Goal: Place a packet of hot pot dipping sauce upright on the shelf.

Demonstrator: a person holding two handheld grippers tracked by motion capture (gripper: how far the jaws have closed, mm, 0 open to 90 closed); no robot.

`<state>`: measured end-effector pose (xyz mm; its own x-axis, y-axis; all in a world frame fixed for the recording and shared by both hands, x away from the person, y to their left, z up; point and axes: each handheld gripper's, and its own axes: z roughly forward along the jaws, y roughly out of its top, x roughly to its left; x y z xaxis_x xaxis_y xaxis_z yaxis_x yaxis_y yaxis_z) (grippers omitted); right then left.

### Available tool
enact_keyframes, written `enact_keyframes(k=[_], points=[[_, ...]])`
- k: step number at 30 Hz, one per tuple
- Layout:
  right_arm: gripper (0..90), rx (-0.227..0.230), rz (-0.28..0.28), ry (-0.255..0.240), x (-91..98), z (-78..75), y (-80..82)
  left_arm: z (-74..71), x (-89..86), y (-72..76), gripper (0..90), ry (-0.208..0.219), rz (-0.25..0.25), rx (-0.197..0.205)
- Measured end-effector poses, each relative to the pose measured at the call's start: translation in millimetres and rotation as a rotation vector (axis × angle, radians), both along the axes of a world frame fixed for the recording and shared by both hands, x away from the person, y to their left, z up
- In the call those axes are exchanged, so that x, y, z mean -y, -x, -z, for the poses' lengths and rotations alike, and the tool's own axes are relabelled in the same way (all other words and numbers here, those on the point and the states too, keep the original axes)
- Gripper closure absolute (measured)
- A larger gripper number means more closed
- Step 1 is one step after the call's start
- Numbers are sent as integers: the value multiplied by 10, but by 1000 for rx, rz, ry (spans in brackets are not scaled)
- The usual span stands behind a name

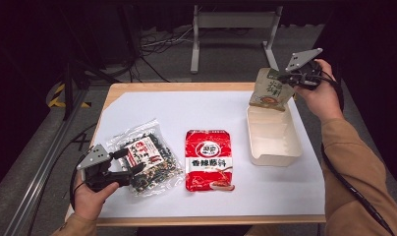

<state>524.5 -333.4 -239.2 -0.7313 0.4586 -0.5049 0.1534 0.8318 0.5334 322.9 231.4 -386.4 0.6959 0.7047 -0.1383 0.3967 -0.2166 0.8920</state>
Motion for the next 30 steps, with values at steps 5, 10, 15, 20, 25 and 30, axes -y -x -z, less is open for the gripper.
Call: enact_keyframes(k=[5, 10, 15, 20, 25, 30], points=[[900, -10, 4, 2, 3, 43, -21, 2, -1, -2, 218, 0, 1, 0], [899, -25, 3, 1, 16, 98, -37, 2, 0, -2, 218, 0, 1, -1], [899, -42, 2, 5, 18, 142, -42, 2, 1, -4, 218, 0, 1, 0], [898, -67, 0, 5, 11, 213, -55, 2, 5, -4, 218, -1, 2, -4], [898, -101, -9, -5, 2, 302, -76, 3, 4, -6, 218, -5, 4, -2], [896, -123, -13, -3, -13, 359, -92, 8, 8, -7, 218, -6, 6, 1]])
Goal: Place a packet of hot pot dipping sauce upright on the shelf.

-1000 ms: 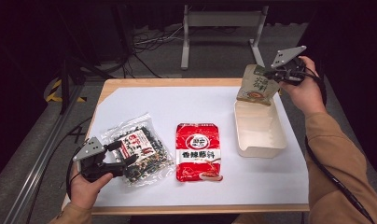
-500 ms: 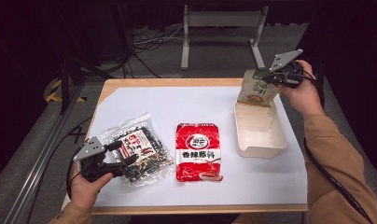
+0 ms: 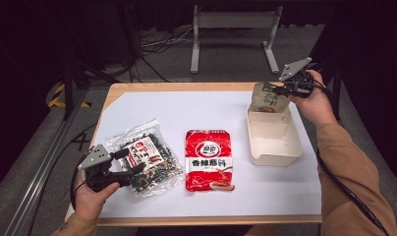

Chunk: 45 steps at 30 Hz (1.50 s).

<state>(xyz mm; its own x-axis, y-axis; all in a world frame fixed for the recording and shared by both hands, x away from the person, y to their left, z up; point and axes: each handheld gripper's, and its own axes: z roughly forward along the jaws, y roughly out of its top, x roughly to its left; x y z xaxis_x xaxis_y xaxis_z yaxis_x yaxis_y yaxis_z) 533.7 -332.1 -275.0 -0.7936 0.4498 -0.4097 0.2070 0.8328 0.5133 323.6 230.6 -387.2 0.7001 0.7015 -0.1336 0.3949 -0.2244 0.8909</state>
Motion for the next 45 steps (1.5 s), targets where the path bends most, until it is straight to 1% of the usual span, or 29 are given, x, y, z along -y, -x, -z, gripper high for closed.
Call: enact_keyframes(k=[4, 5, 6, 10, 11, 12, 14, 16, 17, 18, 19, 22, 23, 24, 25, 27, 29, 31, 32, 33, 34, 36, 38, 40, 41, 42, 45], points=[[894, -8, 7, 0, -7, 34, -10, -1, -1, 5, 218, 5, -4, -6], [893, -21, 11, 1, -7, 50, -13, -1, -3, 4, 218, 3, -3, -4], [892, -23, 8, 3, -6, 63, -18, -1, -3, 4, 218, 4, -2, -4], [889, -31, 18, -15, -6, 95, -22, 0, 0, 2, 218, 3, -1, -4], [886, -32, 19, -12, -11, 95, -20, 0, -1, 0, 218, 0, 0, -1], [881, -35, 15, -9, -11, 93, -23, 1, 0, 0, 218, 1, 0, -2], [858, -38, 19, -19, -17, 97, -23, -1, 0, 1, 218, 0, 0, -3], [833, -46, 26, -41, -23, 92, -18, 0, 1, 1, 218, 3, -1, -6], [813, -48, 37, -61, -28, 92, -15, 1, 2, 1, 218, 4, -1, -7], [798, -51, 38, -63, -28, 86, -11, 2, 5, 1, 218, 6, -2, -9], [770, -43, 44, -65, -31, 82, -5, 2, 4, -2, 218, 4, -1, -9], [648, -29, 79, -103, -18, 57, 19, 1, 12, -4, 218, 7, 4, -13], [648, -29, 79, -103, -18, 57, 19, 0, 12, -8, 218, 2, 5, -11], [575, -17, 87, -111, -9, 48, 25, 2, 16, -11, 218, 3, 7, -11], [544, 1, 103, -131, -3, 41, 32, 3, 20, -12, 217, 3, 5, -13], [524, 4, 110, -183, 19, 31, 51, 5, 28, -23, 218, 2, 9, -12], [491, 8, 119, -197, 29, 19, 73, 4, 33, -28, 217, 0, 12, -14], [447, 35, 127, -220, 39, 1, 104, 6, 42, -36, 218, 2, 15, -14], [420, 48, 131, -246, 41, -13, 131, 6, 45, -38, 218, 3, 16, -14], [420, 48, 131, -246, 41, -13, 131, 6, 45, -38, 218, 3, 16, -14], [406, 63, 141, -270, 42, -30, 164, 5, 46, -41, 218, 1, 16, -13], [401, 91, 157, -294, 40, -64, 239, 4, 45, -48, 218, -5, 20, -9], [394, 107, 168, -326, 41, -89, 310, 6, 55, -49, 218, 0, 19, -10], [377, 104, 174, -358, 42, -110, 398, 5, 60, -50, 217, -4, 22, -6], [370, 102, 175, -372, 40, -115, 438, 3, 63, -46, 217, -5, 23, -11], [370, 102, 175, -372, 40, -115, 438, 3, 63, -46, 217, -5, 23, -11], [354, 94, 172, -414, 29, -123, 580, 6, 73, -48, 217, -5, 25, -16]])
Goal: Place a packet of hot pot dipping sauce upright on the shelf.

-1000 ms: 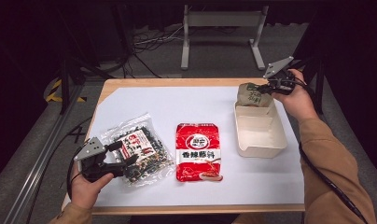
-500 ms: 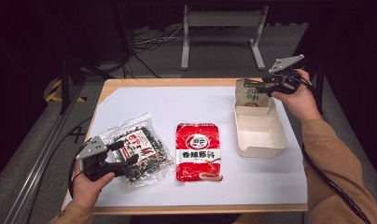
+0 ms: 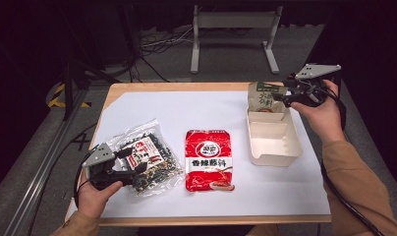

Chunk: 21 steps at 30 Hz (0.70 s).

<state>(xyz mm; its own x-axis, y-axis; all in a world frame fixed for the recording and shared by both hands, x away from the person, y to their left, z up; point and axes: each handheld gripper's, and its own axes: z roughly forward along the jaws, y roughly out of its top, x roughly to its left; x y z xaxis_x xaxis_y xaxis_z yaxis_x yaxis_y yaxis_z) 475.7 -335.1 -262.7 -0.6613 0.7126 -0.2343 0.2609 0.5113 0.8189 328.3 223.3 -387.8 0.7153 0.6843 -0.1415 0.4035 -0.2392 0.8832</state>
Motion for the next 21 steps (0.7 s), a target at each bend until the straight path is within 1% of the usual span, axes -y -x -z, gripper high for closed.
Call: enact_keyframes(k=[4, 5, 6, 9, 12, 14, 16, 21], points=[[353, 1, -21, -57, -21, -10, 203, 4, 8, -5, 217, -11, 6, 4], [347, 3, -29, -83, -26, -11, 271, 5, 9, -6, 217, -13, 5, 8], [347, 3, -29, -83, -26, -11, 271, 5, 9, -6, 217, -13, 5, 8], [327, 1, -47, -107, -50, -4, 413, 2, 10, -4, 217, -16, 4, 10], [316, -6, -66, -113, -78, 16, 547, -1, 15, 3, 216, -12, 2, 7], [311, -9, -80, -123, -98, 38, 636, -6, 15, 3, 202, -15, -1, 14], [307, -14, -87, -138, -110, 54, 699, -12, 21, 8, 187, -14, -9, 16], [301, -33, -98, -178, -136, 132, 804, -19, 32, -2, 177, -29, -1, 25]])
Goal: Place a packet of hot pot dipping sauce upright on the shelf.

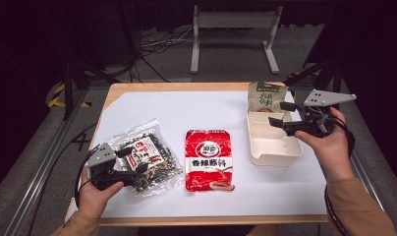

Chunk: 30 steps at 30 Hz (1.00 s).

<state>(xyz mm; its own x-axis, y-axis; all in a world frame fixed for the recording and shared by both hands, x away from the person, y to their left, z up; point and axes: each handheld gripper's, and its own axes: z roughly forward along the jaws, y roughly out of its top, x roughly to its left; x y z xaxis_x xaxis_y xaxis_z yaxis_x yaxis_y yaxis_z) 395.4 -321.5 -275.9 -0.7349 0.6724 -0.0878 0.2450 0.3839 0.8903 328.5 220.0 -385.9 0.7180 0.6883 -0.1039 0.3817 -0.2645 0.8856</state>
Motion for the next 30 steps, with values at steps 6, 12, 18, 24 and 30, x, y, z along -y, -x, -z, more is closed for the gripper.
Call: enact_keyframes(k=[6, 12, 18, 24, 30], points=[[298, 19, -5, -77, 16, 92, 92, -60, 48, -64, 176, 7, 11, -18], [296, 18, 1, -88, 16, 191, 151, -136, 188, -186, 162, 28, 58, -21], [296, 21, -2, -107, 49, 194, 196, -185, 358, -344, 162, -24, 94, -37], [288, 20, 17, -109, 87, 210, 220, -183, 553, -593, 194, -37, 128, -66], [281, 5, 28, -100, 86, 255, 234, -148, 654, -795, 191, -28, 144, -104]])
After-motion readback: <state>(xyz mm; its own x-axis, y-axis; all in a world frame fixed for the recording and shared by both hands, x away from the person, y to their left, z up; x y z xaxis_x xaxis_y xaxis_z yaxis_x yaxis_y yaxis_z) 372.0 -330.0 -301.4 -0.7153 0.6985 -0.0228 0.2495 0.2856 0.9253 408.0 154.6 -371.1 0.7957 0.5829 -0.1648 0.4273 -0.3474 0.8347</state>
